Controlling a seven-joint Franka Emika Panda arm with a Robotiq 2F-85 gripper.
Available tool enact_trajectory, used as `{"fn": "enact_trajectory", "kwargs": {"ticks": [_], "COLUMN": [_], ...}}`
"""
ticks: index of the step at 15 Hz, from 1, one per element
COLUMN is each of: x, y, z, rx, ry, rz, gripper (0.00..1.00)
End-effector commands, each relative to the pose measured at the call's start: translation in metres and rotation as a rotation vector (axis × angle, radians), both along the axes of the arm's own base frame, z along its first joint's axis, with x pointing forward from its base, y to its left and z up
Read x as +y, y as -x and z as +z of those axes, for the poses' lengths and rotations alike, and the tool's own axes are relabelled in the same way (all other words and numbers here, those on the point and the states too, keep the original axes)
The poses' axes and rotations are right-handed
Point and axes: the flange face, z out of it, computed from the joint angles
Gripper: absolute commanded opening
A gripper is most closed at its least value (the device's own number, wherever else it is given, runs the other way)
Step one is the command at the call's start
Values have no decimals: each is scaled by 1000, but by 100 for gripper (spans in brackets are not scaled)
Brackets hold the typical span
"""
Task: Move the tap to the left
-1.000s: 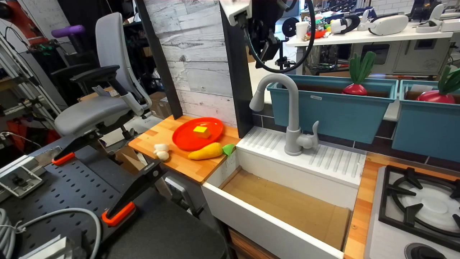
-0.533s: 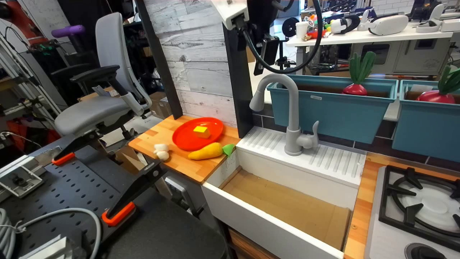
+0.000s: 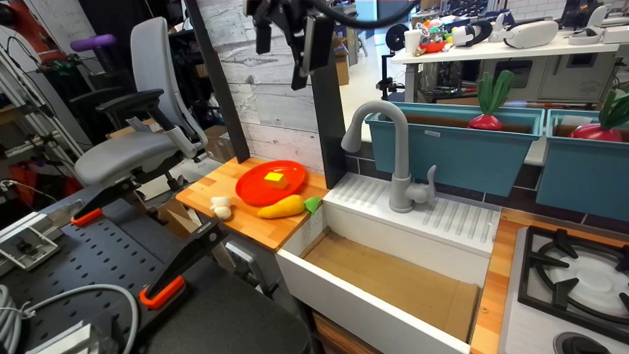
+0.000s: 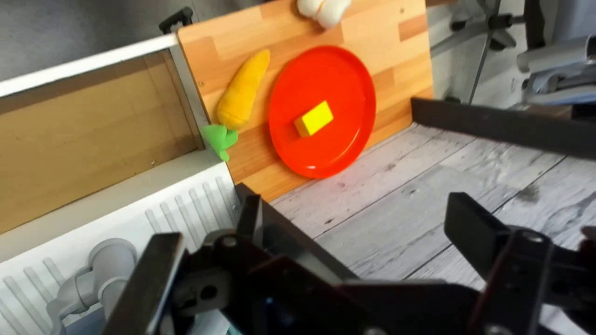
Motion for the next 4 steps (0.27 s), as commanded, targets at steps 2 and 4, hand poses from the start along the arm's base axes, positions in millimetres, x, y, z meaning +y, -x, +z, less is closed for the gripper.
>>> {"fn": "enact_trajectory", "kwargs": {"ticks": [2, 4], "x": [0, 0], "y": [23, 34], "z": [19, 28], "rx": [3, 0], "ry": [-2, 2], "rz": [59, 76], "gripper": [100, 100]}}
